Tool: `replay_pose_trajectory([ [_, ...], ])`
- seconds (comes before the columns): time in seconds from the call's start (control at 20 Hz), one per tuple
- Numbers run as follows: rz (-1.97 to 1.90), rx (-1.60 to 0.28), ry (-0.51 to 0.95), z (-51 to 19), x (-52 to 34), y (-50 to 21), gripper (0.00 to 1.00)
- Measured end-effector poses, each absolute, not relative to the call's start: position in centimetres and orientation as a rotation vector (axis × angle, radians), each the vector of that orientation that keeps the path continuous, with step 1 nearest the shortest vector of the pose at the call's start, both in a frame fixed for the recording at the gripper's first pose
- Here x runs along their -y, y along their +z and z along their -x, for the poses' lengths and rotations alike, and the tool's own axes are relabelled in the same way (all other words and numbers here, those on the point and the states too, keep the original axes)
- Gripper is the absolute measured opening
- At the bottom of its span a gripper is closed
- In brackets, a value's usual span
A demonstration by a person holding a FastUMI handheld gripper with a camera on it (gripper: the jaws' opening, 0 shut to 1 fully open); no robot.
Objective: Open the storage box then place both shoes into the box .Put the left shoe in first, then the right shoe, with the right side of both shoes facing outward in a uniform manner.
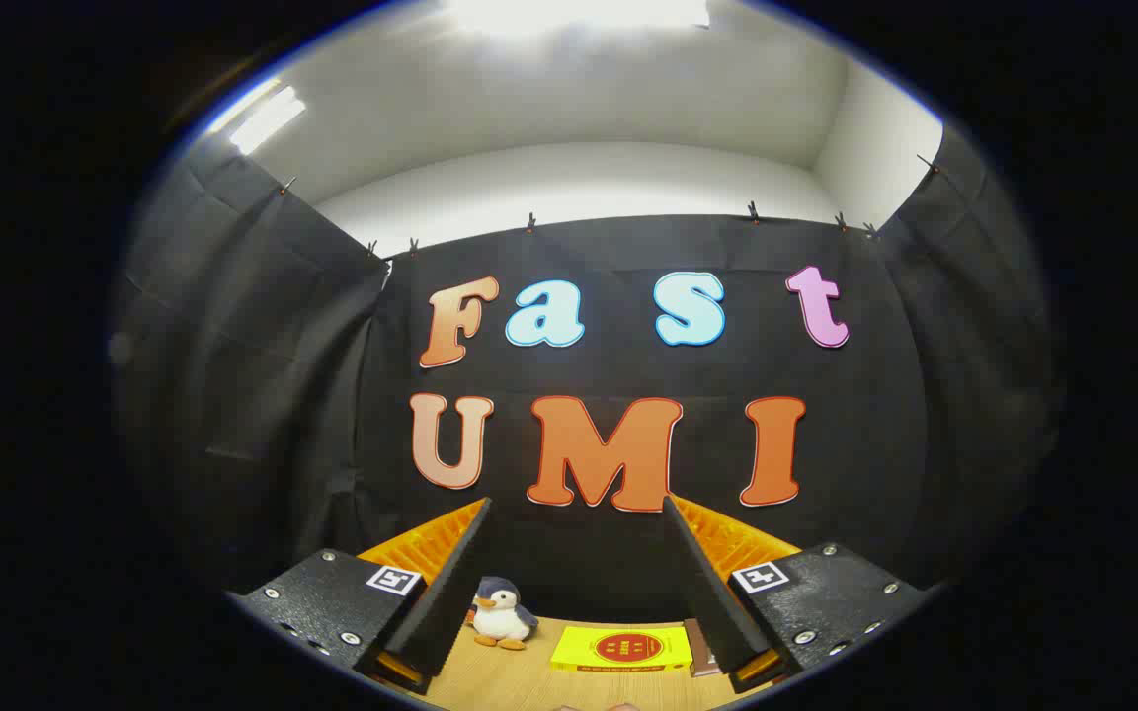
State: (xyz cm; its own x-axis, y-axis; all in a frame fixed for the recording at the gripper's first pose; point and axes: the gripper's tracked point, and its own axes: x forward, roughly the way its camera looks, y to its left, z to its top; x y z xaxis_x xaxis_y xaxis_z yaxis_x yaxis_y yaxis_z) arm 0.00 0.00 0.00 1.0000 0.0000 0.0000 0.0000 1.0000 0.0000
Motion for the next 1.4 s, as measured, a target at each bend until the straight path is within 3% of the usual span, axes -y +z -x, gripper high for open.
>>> replay_pose_trajectory([
  [0.75,0.032,0.011,-0.028,0.0,1.7,1.5,0.99],
  [1.4,-0.056,0.066,0.045,-3.1,-1.1,3.4,0.98],
])
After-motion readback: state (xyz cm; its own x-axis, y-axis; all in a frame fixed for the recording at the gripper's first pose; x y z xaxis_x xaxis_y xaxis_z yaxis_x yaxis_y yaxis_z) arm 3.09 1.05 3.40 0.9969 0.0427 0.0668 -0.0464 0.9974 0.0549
